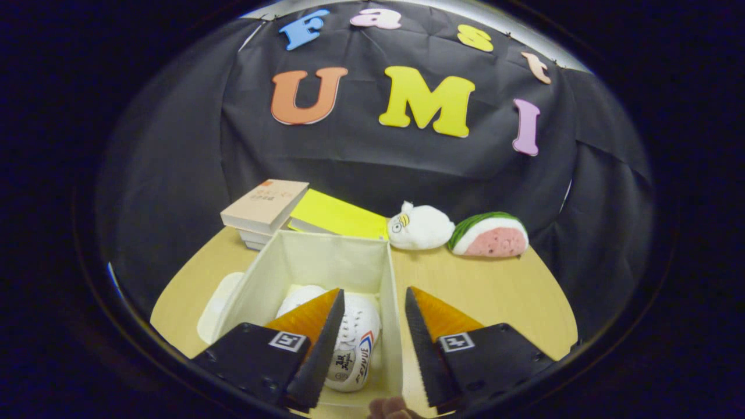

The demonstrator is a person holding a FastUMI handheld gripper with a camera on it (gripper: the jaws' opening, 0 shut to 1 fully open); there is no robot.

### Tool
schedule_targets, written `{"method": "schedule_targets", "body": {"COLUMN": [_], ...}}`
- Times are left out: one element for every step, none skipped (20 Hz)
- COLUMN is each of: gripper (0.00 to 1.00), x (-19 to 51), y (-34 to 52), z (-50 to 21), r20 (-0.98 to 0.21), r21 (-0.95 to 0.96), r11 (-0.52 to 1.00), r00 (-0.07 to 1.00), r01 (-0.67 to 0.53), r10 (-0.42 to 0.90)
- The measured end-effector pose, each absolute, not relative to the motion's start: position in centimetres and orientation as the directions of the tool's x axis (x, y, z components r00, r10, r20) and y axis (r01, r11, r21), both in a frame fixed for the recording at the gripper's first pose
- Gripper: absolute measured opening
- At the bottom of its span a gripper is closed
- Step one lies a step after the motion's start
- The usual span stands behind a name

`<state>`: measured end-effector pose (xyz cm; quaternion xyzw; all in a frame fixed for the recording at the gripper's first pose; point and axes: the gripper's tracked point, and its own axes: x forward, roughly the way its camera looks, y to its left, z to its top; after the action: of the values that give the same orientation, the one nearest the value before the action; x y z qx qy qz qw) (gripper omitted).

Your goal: Open the storage box then place both shoes into the box .Put the left shoe in first, then the right shoe, with the right side of both shoes facing outward in a uniform manner.

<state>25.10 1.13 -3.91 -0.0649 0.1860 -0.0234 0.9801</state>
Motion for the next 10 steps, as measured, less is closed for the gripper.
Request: {"method": "schedule_targets", "body": {"gripper": [0.91, 1.00, 1.00, 1.00, 1.00, 1.00, 1.00, 1.00, 1.00, 1.00], "x": [24.8, 23.9, 23.4, 23.0, 22.5, 21.8, 21.2, 20.3, 19.6, 19.0], "y": [0.6, -0.2, -0.7, -1.1, -1.6, -2.3, -2.7, -3.0, -3.2, -3.6], "z": [-3.8, -2.8, -2.3, -1.7, -1.2, -0.7, -0.4, -0.5, -0.4, -0.5], "r20": [-0.337, -0.313, -0.293, -0.263, -0.236, -0.206, -0.190, -0.186, -0.187, -0.187], "r21": [-0.136, -0.139, -0.135, -0.133, -0.125, -0.117, -0.101, -0.087, -0.067, -0.052], "r11": [0.990, 0.989, 0.990, 0.990, 0.991, 0.992, 0.994, 0.996, 0.998, 0.999], "r00": [0.938, 0.946, 0.952, 0.961, 0.969, 0.976, 0.980, 0.982, 0.982, 0.982], "r01": [0.030, 0.042, 0.046, 0.046, 0.049, 0.045, 0.038, 0.026, 0.008, -0.005], "r10": [-0.075, -0.084, -0.085, -0.080, -0.077, -0.069, -0.057, -0.042, -0.020, -0.004]}}
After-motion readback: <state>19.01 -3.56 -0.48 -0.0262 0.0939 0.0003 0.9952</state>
